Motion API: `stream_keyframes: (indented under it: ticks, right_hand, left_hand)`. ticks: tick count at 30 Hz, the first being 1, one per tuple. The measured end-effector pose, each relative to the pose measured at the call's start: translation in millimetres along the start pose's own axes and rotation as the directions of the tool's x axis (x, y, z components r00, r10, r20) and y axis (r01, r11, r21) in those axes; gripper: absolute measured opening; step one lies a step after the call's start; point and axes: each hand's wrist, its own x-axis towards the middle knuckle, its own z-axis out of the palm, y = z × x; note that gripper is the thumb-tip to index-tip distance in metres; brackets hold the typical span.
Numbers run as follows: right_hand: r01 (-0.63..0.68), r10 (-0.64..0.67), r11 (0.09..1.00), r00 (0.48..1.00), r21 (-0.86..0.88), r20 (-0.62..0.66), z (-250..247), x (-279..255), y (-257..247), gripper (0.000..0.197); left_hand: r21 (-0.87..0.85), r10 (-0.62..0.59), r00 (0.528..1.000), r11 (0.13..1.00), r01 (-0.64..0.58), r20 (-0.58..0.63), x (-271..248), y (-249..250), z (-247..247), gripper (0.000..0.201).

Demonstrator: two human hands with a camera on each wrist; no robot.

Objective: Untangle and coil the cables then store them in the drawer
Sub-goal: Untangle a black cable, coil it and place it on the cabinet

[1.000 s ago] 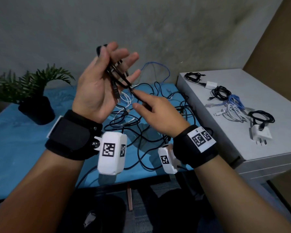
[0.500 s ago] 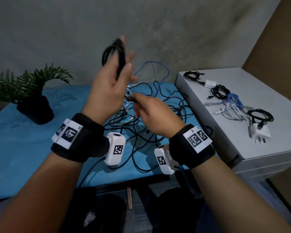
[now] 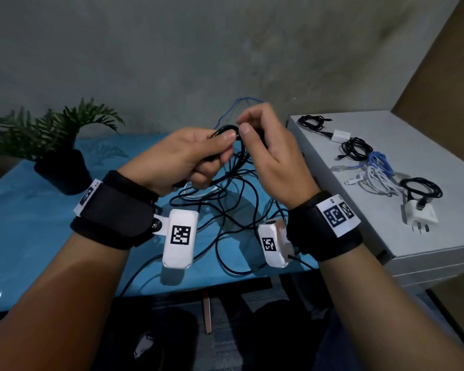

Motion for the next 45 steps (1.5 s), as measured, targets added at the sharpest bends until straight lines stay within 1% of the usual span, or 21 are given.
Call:
stream_keyframes:
  ticks: [4, 7, 9, 12, 15, 17, 18, 20, 22, 24, 26, 28, 32, 34, 36, 37, 39, 41, 42, 44, 45]
  right_hand:
    - [0.064, -0.067, 0.997, 0.993, -0.032, -0.095, 7.4, 0.9, 3.9, 0.023]
    - [0.044, -0.046, 0.999, 0.991, -0.022, -0.129, 10.8, -0.7, 1.4, 0.028]
    - [-0.002, -0.003, 0.999, 0.994, -0.053, -0.110, 11.6, -1.4, -0.7, 0.032]
    - [-0.087, 0.084, 0.994, 0.996, -0.073, -0.038, 6.5, 1.3, 0.0, 0.037]
    - [-0.128, 0.129, 0.992, 0.989, -0.013, 0.068, 0.1, 3.8, -0.5, 0.028]
    - [-0.164, 0.157, 0.985, 0.982, 0.060, 0.110, -1.8, 4.4, -1.4, 0.031]
    - [-0.172, 0.164, 0.982, 0.982, 0.077, 0.096, -2.2, 4.8, -0.9, 0.033]
    - [-0.187, 0.185, 0.978, 0.982, 0.090, 0.022, -1.9, 5.5, -0.7, 0.033]
    - [-0.212, 0.219, 0.969, 0.975, 0.129, -0.047, -1.1, 5.5, -0.5, 0.032]
    - [-0.230, 0.247, 0.956, 0.966, 0.181, -0.077, 0.0, 4.5, -0.1, 0.030]
    - [-0.241, 0.264, 0.947, 0.961, 0.212, -0.087, 2.0, 2.7, 0.8, 0.030]
    - [-0.236, 0.264, 0.946, 0.959, 0.222, -0.105, 4.1, 0.9, -0.4, 0.029]
    - [-0.177, 0.208, 0.964, 0.967, 0.200, -0.150, 4.6, 1.1, -2.1, 0.028]
    - [-0.156, 0.197, 0.966, 0.960, 0.206, -0.200, 2.4, 2.4, -2.2, 0.032]
    - [-0.166, 0.218, 0.958, 0.951, 0.232, -0.219, 0.3, 3.7, -3.8, 0.038]
    - [-0.178, 0.233, 0.946, 0.954, 0.271, -0.188, 0.1, 3.6, -6.0, 0.035]
    - [-0.256, 0.290, 0.894, 0.956, 0.369, -0.038, 0.9, 2.4, -13.3, 0.027]
    - [-0.362, 0.342, 0.831, 0.931, 0.423, 0.125, 2.5, 1.1, -17.0, 0.031]
    - [-0.392, 0.349, 0.814, 0.920, 0.429, 0.178, 3.2, 1.0, -17.1, 0.033]
    - [-0.400, 0.342, 0.810, 0.916, 0.429, 0.209, 6.7, 1.4, -15.8, 0.037]
    - [-0.388, 0.342, 0.817, 0.922, 0.427, 0.182, 9.7, 1.6, -14.8, 0.036]
  left_hand:
    - [-0.225, 0.021, 1.000, 0.974, -0.017, 0.018, -0.4, -2.3, 3.3, 0.037]
    - [-0.352, -0.004, 0.999, 0.936, 0.015, 0.033, 0.4, -0.4, 5.4, 0.038]
    - [-0.401, -0.014, 0.998, 0.915, 0.038, 0.062, -0.2, 2.2, 5.8, 0.039]
    - [-0.443, -0.023, 0.993, 0.894, 0.071, 0.114, -1.1, 4.3, 7.5, 0.040]
    - [-0.485, -0.013, 0.988, 0.870, 0.088, 0.154, 0.0, 1.5, 6.8, 0.041]
    - [-0.452, -0.024, 0.994, 0.889, 0.068, 0.103, 2.7, -0.4, 8.1, 0.041]
    - [-0.404, -0.027, 0.999, 0.914, 0.040, 0.039, 4.6, -0.8, 10.0, 0.040]
    - [-0.244, 0.013, 0.992, 0.969, -0.043, -0.122, 8.6, -0.6, 15.5, 0.035]
    - [-0.069, 0.081, 0.969, 0.993, -0.100, -0.232, 11.6, -0.2, 20.7, 0.033]
    - [0.068, 0.122, 0.947, 0.992, -0.106, -0.296, 12.5, 0.9, 23.7, 0.034]
    - [0.167, 0.121, 0.929, 0.984, -0.065, -0.349, 11.9, 3.2, 24.3, 0.041]
    - [0.217, 0.097, 0.920, 0.976, -0.014, -0.380, 10.5, 6.0, 23.1, 0.047]
    - [0.267, 0.073, 0.923, 0.963, 0.033, -0.378, 5.0, 12.8, 19.4, 0.055]
    - [0.310, 0.069, 0.925, 0.949, 0.055, -0.375, 3.5, 14.1, 18.1, 0.055]
    - [0.297, 0.078, 0.921, 0.954, 0.043, -0.383, 2.2, 14.5, 17.8, 0.053]
    - [0.271, 0.088, 0.916, 0.962, 0.024, -0.392, 1.7, 14.8, 18.0, 0.053]
    - [0.211, 0.096, 0.907, 0.977, -0.008, -0.410, 1.1, 15.4, 19.4, 0.060]
    - [0.135, 0.085, 0.903, 0.990, -0.030, -0.421, 0.3, 16.3, 22.1, 0.061]
    - [0.094, 0.072, 0.899, 0.995, -0.035, -0.431, 0.1, 15.8, 23.0, 0.060]
    - [0.029, 0.050, 0.884, 0.999, -0.041, -0.466, 0.7, 12.0, 22.8, 0.058]
    - [0.021, 0.047, 0.874, 0.999, -0.042, -0.484, 1.6, 9.7, 22.7, 0.057]
